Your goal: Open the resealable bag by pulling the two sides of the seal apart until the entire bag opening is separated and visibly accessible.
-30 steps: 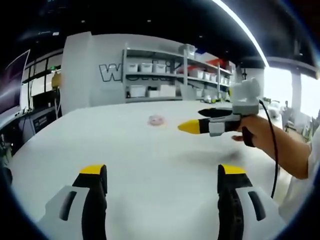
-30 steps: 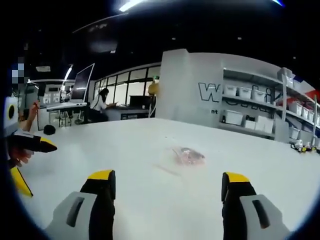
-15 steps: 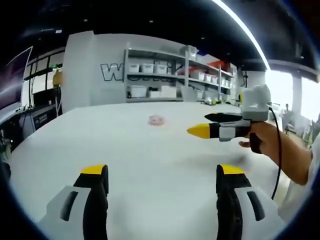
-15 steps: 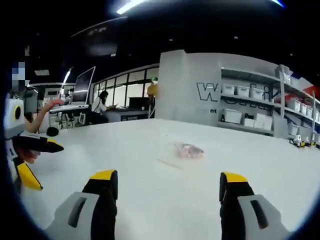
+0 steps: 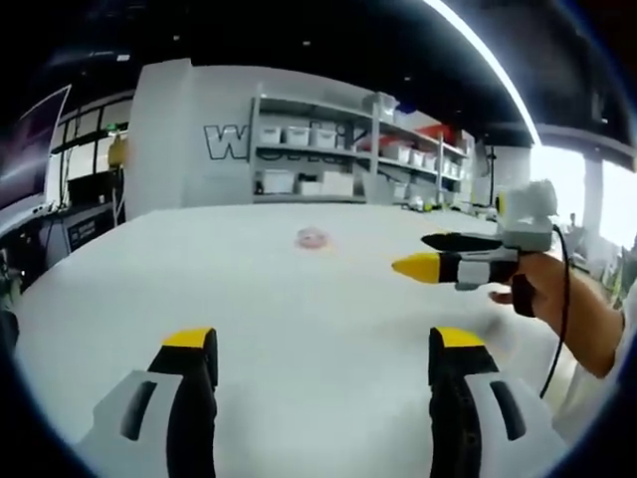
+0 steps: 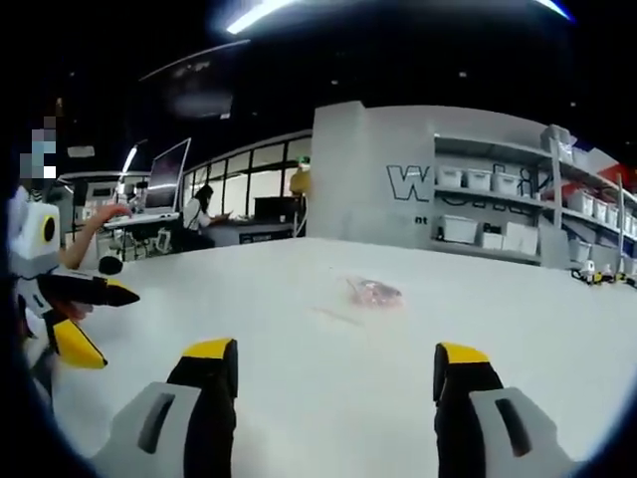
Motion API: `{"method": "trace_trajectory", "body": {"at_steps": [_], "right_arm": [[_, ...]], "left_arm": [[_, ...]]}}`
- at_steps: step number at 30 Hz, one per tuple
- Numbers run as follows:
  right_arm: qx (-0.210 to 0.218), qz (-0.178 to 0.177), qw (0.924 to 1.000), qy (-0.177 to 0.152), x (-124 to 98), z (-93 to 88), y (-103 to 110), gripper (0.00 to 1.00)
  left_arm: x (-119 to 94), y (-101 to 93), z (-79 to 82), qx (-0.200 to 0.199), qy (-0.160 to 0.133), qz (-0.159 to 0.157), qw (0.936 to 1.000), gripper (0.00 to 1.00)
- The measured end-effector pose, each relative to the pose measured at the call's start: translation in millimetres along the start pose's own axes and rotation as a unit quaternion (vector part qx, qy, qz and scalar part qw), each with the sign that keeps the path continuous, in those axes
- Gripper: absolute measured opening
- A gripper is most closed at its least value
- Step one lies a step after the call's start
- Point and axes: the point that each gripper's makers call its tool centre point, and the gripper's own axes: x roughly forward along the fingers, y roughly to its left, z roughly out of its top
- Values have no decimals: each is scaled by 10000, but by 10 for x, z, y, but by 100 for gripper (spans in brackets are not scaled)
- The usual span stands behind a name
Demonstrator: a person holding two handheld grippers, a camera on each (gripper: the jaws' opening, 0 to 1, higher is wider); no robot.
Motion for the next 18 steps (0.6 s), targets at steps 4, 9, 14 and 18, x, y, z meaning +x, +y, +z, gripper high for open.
{"method": "trace_trajectory", "body": {"at_steps": [4, 9, 14, 18], "right_arm": [[3, -8, 10000, -28, -10, 19, -24, 81], [-1, -12, 10000, -48, -79, 13, -5, 80], [-32, -48, 10000, -61, -178, 0, 16, 79], [-27, -104, 9999, -83, -256, -6, 19, 78]], "left_arm": [[-17, 17, 23, -24, -46, 34, 10000, 86], [-26, 11, 19, -40, -52, 34, 10000, 86], [-22, 4, 7, -75, -67, 53, 9999, 86], [-21, 18, 5, -110, -109, 96, 9998, 87]]}}
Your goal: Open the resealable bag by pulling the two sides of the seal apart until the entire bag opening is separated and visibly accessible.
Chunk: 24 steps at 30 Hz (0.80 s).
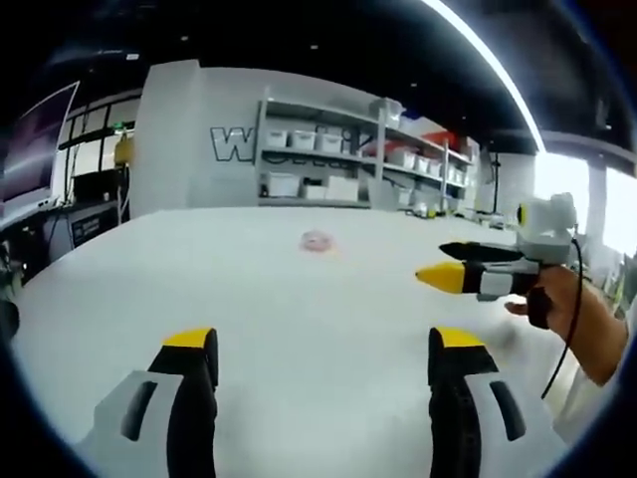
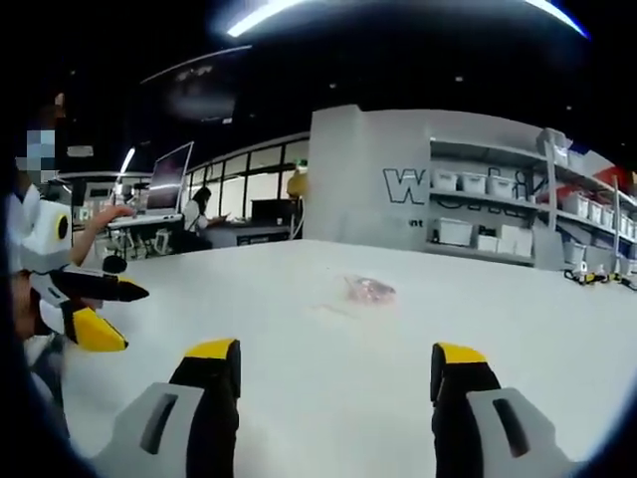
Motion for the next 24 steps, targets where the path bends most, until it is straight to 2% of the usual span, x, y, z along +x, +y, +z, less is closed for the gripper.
{"method": "trace_trajectory", "body": {"at_steps": [10, 13, 16, 21, 24], "right_arm": [[-153, -241, 9996, 20, -222, -71, -38, 79], [-159, -369, 9992, -39, -290, -72, -85, 86], [-146, -524, 9985, 43, -347, -102, -146, 98], [-100, -589, 9982, 95, -420, -64, -257, 99], [-61, -662, 9977, 149, -426, -70, -295, 99]], "left_arm": [[-37, 59, 18, 35, -176, 197, 9996, 87], [-58, 70, 89, 194, -423, 273, 9985, 89], [-66, 73, 111, 182, -456, 287, 9984, 90], [-108, 83, 256, 306, -716, 400, 9962, 97], [-119, 100, 299, 378, -780, 443, 9953, 97]]}}
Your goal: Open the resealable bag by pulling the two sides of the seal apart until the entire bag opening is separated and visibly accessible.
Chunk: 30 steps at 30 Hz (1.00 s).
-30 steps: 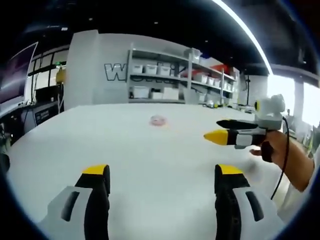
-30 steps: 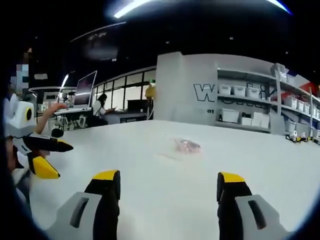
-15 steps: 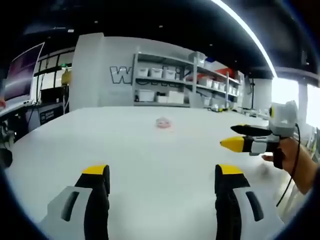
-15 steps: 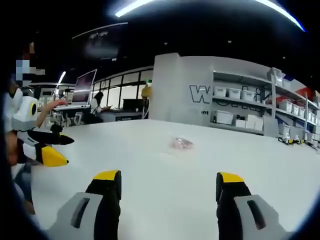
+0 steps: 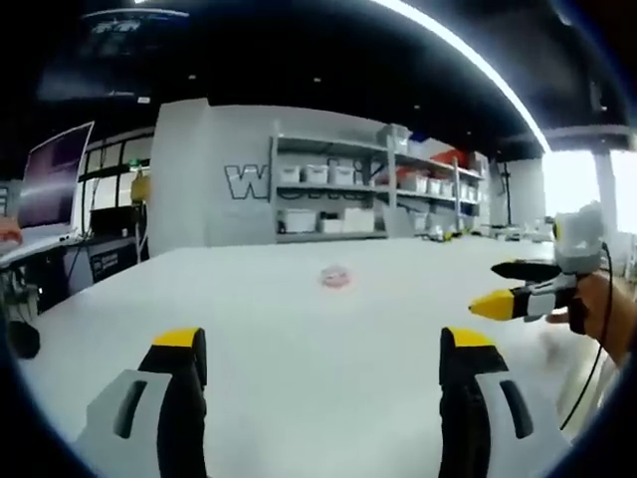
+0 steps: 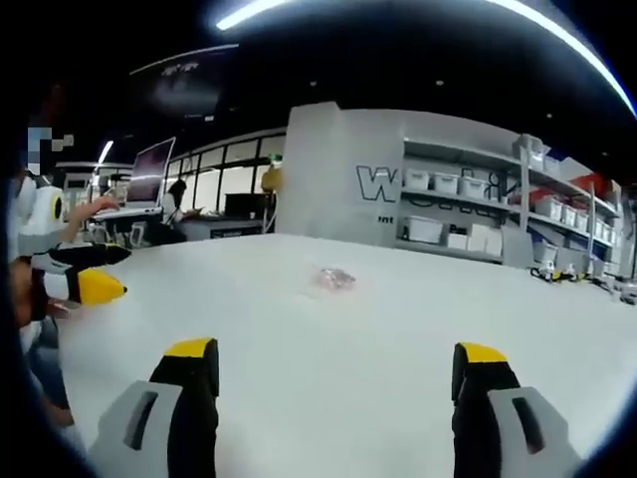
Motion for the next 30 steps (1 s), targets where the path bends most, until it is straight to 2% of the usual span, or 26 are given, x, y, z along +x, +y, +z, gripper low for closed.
{"method": "trace_trajectory", "body": {"at_steps": [5, 7, 8, 10, 13, 16, 20, 30], "right_arm": [[-78, 25, 9999, 128, 0, -112, 61, 99], [-82, 32, 10000, -8, 28, -64, 48, 99], [-161, 36, 9997, -160, 56, 20, 44, 99], [-300, -47, 9992, -242, 93, 146, 10, 99], [-354, -127, 9989, -272, 158, 283, -39, 99], [-276, -136, 9994, -162, 193, 277, -65, 99], [-280, -142, 9995, -49, 197, 197, -64, 99], [-434, -170, 9989, 21, 199, 176, -36, 99]], "left_arm": [[16, -17, -108, -40, 212, -29, 9998, 96], [26, -29, -81, -16, 106, -46, 9999, 96], [39, -36, -21, 9, -46, -64, 10000, 96], [61, -36, 78, 67, -200, -76, 9997, 95], [107, -13, 124, 131, -178, -40, 9997, 94], [120, 8, 89, 112, -76, -20, 9999, 94], [119, 23, -57, 89, 198, -17, 9998, 94], [149, 8, -20, 171, 165, -58, 9997, 92]]}}
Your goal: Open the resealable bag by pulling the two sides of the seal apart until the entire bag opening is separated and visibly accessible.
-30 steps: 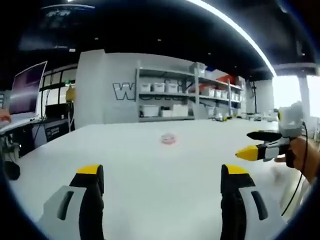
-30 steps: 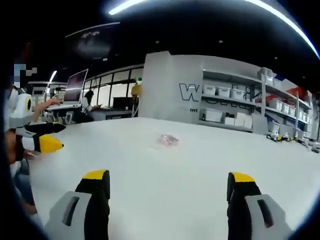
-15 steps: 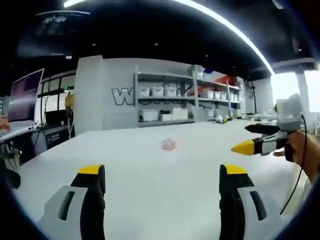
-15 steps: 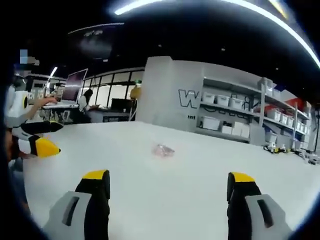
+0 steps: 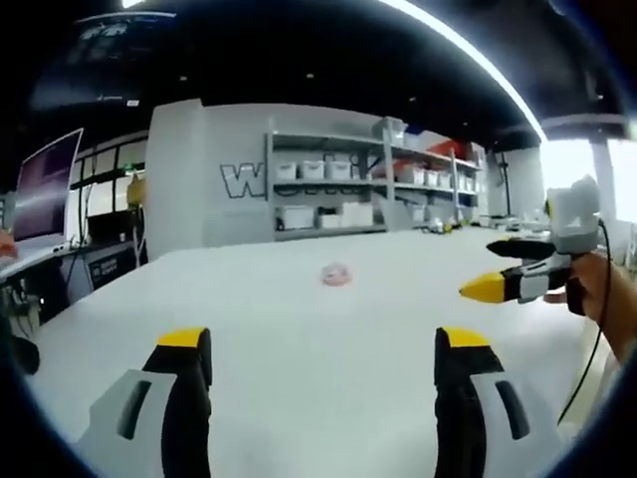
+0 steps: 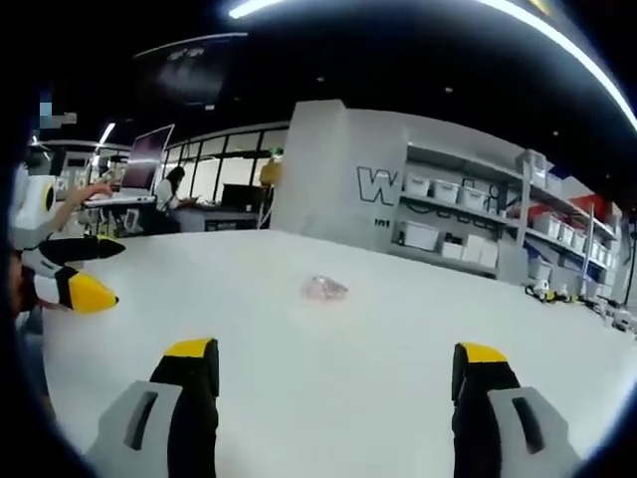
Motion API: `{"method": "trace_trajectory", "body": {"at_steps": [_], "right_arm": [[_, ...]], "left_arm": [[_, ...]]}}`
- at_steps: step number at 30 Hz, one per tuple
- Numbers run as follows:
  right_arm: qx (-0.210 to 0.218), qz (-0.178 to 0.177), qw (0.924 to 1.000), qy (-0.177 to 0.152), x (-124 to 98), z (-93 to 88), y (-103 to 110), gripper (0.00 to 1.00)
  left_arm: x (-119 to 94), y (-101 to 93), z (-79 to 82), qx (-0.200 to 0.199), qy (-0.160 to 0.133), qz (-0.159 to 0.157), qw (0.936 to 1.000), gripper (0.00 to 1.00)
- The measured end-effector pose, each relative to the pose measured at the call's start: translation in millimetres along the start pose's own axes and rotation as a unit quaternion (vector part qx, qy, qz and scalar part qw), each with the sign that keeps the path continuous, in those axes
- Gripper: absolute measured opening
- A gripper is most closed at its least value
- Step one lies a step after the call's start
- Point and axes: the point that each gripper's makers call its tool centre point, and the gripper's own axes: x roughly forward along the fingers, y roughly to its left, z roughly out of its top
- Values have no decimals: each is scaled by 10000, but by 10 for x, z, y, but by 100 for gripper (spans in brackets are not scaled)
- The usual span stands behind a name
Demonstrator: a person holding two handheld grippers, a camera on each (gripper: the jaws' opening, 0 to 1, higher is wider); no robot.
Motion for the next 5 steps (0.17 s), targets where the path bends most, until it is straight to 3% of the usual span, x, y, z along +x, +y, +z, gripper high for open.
{"method": "trace_trajectory", "body": {"at_steps": [5], "right_arm": [[-23, -23, 10000, 34, -5, -15, -19, 99]], "left_arm": [[-11, -12, -72, -26, 157, -32, 9999, 91]]}}
